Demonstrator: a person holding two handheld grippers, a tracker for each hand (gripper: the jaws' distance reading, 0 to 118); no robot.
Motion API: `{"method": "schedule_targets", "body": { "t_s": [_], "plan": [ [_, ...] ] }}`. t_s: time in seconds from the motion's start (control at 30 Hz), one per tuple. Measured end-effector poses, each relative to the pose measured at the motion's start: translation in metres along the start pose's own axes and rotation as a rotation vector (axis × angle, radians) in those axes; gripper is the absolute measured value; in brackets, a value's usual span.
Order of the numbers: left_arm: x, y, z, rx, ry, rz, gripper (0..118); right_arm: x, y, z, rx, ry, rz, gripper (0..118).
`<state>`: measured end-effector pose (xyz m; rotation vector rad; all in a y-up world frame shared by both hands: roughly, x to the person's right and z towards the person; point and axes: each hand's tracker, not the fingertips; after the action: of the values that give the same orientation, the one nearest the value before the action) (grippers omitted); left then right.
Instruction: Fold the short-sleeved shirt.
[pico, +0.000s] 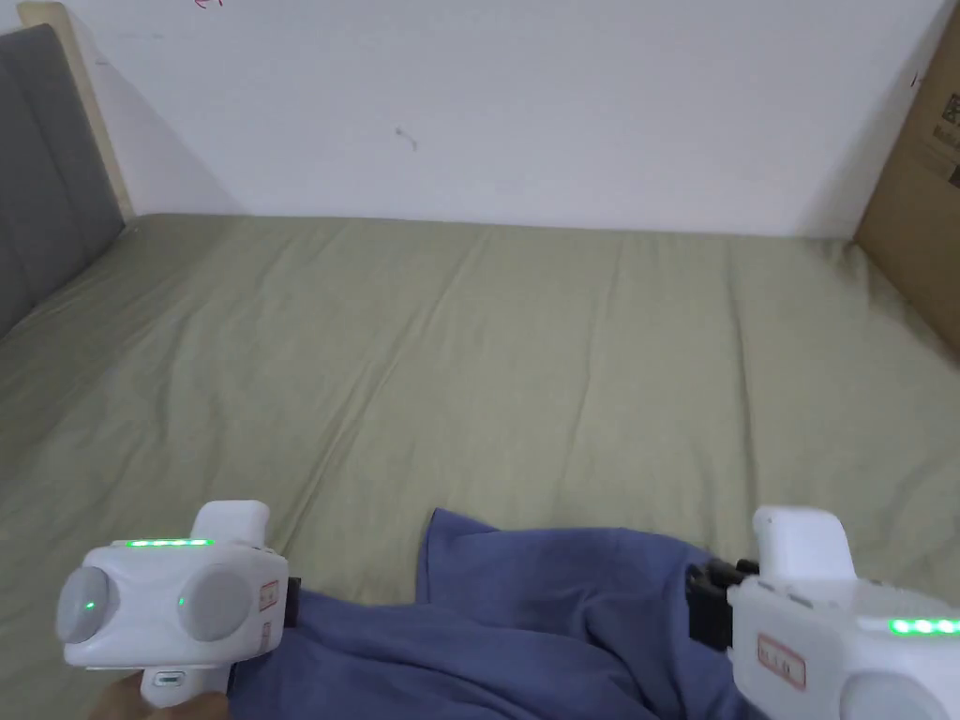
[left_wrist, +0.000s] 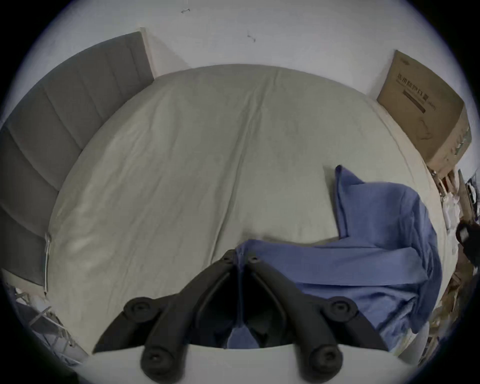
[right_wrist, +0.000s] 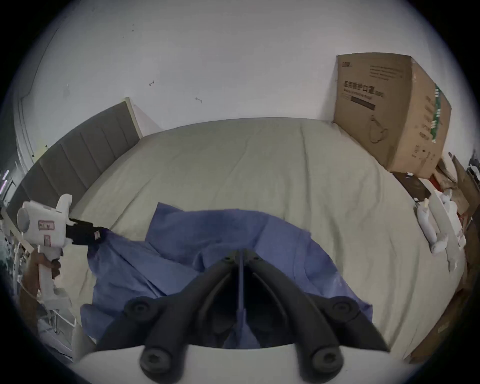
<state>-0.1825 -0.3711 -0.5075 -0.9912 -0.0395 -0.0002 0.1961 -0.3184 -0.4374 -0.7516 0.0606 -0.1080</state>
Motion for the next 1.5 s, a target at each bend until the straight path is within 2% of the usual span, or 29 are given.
{"method": "schedule_targets", "body": {
  "t_s": [0.03, 0.07, 0.13, 0.27, 0.3, 0.37, 0.4, 0.47, 0.5, 0.53, 0.57, 0.6, 0.63, 0.67, 0.7, 0.73, 0.77, 0.9, 1.0, 1.13, 1.3, 1.4, 1.47, 1.5],
  "plan": [
    [0.000, -0.001, 0.004, 0.008, -0.001, -0.003, 2, 0.002, 0.013, -0.012, -0.002, -0.004, -0.005, 80],
    [0.000, -0.001, 0.008, 0.014, -0.001, -0.005, 2, 0.004, 0.023, -0.025, -0.003, -0.006, -0.006, 110],
    [0.001, 0.000, 0.012, 0.029, 0.003, -0.024, 2, 0.009, 0.047, -0.068, -0.092, 0.019, 0.018, 118],
    [0.001, 0.001, 0.012, 0.037, 0.004, -0.043, 2, 0.004, 0.070, -0.146, -0.201, -0.042, 0.112, 117],
    [0.001, 0.000, 0.011, 0.032, 0.001, -0.043, 2, 0.001, 0.071, -0.166, -0.271, -0.058, 0.143, 117],
    [0.000, 0.000, 0.008, 0.025, 0.000, -0.034, 2, -0.001, 0.061, -0.196, -0.364, -0.046, 0.191, 117],
    [-0.002, 0.001, 0.006, 0.022, -0.003, -0.029, 2, -0.002, 0.053, -0.209, -0.402, -0.024, 0.195, 114],
    [-0.002, 0.000, 0.005, 0.016, -0.004, -0.023, 2, 0.003, 0.042, -0.224, -0.507, 0.009, 0.188, 97],
    [-0.002, 0.000, 0.005, 0.009, -0.003, -0.028, 2, 0.006, 0.052, -0.217, -0.424, 0.004, 0.143, 97],
    [-0.002, 0.001, 0.004, 0.006, 0.002, -0.023, 2, 0.009, 0.063, -0.215, -0.465, 0.029, 0.129, 93],
    [-0.002, 0.002, 0.004, 0.007, 0.001, -0.021, 2, 0.012, 0.070, -0.212, -0.458, 0.018, 0.138, 80],
    [-0.002, 0.004, 0.006, 0.008, -0.006, -0.018, 2, 0.017, 0.076, -0.199, -0.434, 0.004, 0.156, 57],
    [-0.002, 0.005, 0.010, 0.009, -0.008, -0.013, 2, 0.019, 0.078, -0.192, -0.400, -0.039, 0.191, 13],
    [-0.001, 0.007, 0.013, 0.018, -0.010, -0.012, 2, 0.023, 0.081, -0.185, -0.381, -0.042, 0.198, 6],
    [0.001, 0.009, 0.018, 0.027, -0.010, -0.011, 2, 0.029, 0.083, -0.176, -0.385, 0.009, 0.159, 6],
    [0.002, 0.011, 0.022, 0.028, -0.005, -0.015, 2, 0.036, 0.087, -0.164, -0.376, 0.023, 0.097, 6],
    [0.002, 0.012, 0.027, 0.035, -0.002, -0.024, 2, 0.039, 0.090, -0.156, -0.363, 0.034, 0.068, 6],
    [0.005, 0.018, 0.061, 0.084, 0.006, -0.045, 2, 0.052, 0.112, -0.107, -0.279, -0.003, 0.081, 6],
    [0.004, 0.028, 0.093, 0.143, 0.016, -0.050, 2, 0.066, 0.134, -0.057, -0.190, 0.005, 0.018, 6],
    [0.001, 0.044, 0.144, 0.236, 0.042, -0.052, 2, 0.080, 0.161, 0.021, -0.077, -0.065, 0.023, 6],
    [-0.005, 0.070, 0.218, 0.388, 0.077, -0.006, 2, 0.104, 0.192, 0.131, 0.077, -0.116, -0.016, 6],
    [0.002, 0.087, 0.265, 0.471, 0.093, -0.050, 2, 0.118, 0.207, 0.191, 0.153, -0.167, -0.009, 6],
    [0.007, 0.097, 0.293, 0.521, 0.072, -0.059, 2, 0.126, 0.213, 0.227, 0.210, -0.174, -0.058, 6],
    [0.011, 0.103, 0.308, 0.550, 0.066, -0.055, 2, 0.129, 0.215, 0.246, 0.228, -0.132, -0.086, 6]
  ]
}}
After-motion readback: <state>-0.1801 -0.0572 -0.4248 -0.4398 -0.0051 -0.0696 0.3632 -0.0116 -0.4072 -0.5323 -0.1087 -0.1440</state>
